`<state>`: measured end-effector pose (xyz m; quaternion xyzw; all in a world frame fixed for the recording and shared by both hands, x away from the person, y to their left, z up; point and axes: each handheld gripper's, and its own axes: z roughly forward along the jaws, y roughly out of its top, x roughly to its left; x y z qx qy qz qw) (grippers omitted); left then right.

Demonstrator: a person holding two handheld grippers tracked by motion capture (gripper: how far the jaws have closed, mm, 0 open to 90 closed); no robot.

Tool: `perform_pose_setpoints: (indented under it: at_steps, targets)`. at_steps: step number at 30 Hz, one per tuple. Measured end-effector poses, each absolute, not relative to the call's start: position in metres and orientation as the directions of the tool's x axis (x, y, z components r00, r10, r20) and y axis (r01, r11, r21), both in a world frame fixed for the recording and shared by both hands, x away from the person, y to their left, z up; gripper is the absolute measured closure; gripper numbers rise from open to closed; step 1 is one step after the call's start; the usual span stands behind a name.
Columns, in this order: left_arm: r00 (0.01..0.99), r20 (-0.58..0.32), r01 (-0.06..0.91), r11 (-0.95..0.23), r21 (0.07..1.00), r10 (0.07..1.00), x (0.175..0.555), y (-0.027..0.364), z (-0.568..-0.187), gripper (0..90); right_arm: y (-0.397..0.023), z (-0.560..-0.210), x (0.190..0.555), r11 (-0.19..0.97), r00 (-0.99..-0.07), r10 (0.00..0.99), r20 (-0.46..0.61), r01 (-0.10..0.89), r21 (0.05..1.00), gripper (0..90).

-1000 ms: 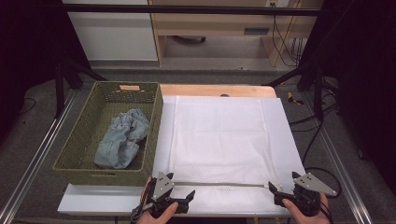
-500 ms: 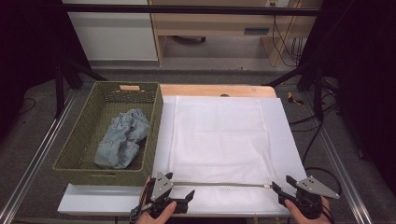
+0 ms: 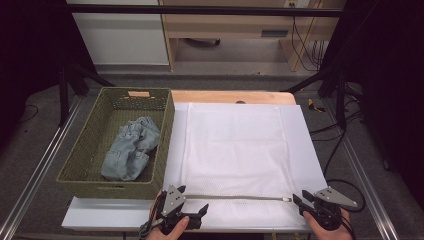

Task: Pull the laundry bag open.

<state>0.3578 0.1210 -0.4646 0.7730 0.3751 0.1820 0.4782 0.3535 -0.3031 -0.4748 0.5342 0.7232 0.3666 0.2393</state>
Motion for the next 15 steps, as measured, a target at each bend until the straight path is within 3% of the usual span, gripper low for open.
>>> perform_pose_setpoints:
  at_steps: [8,15]
  targets:
    - [0.649,-0.08,0.406,-0.255,0.878,0.757,0.3577,0.1218,-0.4639,6.7,-0.3005,-0.4811,0.3547,0.196,-0.327,0.945,0.026,0.626,0.755,56.1]
    - [0.65,-0.076,0.402,-0.258,0.878,0.756,0.3571,0.1203,-0.4639,6.8,-0.2963,-0.4826,0.353,0.218,-0.34,0.94,0.014,0.633,0.743,65.0]
